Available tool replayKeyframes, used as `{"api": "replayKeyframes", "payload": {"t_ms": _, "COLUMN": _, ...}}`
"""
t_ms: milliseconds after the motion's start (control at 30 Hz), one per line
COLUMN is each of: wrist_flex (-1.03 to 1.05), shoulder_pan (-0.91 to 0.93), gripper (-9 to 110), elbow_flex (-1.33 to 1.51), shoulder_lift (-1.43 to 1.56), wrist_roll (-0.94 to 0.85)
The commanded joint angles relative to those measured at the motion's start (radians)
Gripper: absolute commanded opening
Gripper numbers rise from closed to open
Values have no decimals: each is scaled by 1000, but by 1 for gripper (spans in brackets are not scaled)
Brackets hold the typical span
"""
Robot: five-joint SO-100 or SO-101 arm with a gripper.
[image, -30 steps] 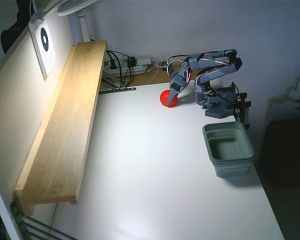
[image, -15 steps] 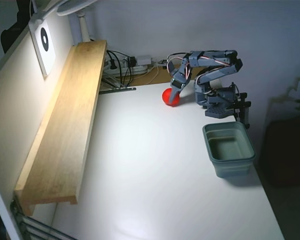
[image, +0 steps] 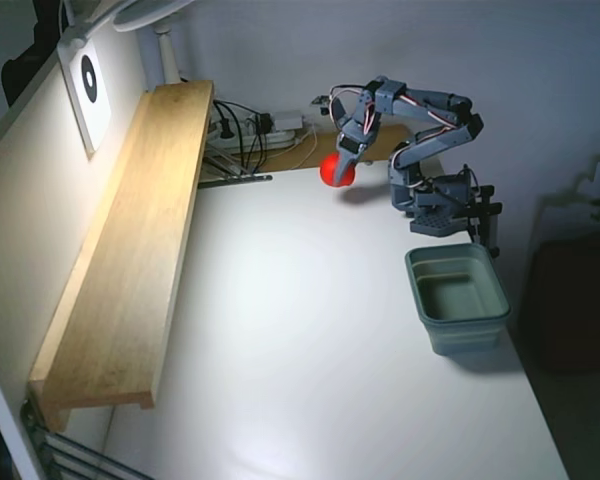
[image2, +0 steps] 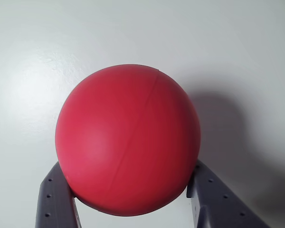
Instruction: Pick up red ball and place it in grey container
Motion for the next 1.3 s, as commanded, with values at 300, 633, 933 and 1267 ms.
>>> {"api": "replayKeyframes", "payload": {"t_ms": 300, "wrist_flex": 209, "shoulder_pan": 19, "gripper": 23, "elbow_flex": -373, "shoulder_lift": -116, "wrist_roll": 2}}
{"api": "replayKeyframes", "payload": {"t_ms": 633, "wrist_flex": 381, "shoulder_pan": 19, "gripper": 23, "elbow_flex": -679, "shoulder_lift": -250, "wrist_roll": 2}}
{"api": "replayKeyframes", "payload": {"t_ms": 933, "wrist_flex": 447, "shoulder_pan": 19, "gripper": 23, "elbow_flex": -951, "shoulder_lift": -375, "wrist_roll": 2}}
{"api": "replayKeyframes", "payload": {"t_ms": 1267, "wrist_flex": 450, "shoulder_pan": -115, "gripper": 23, "elbow_flex": -968, "shoulder_lift": -383, "wrist_roll": 2}}
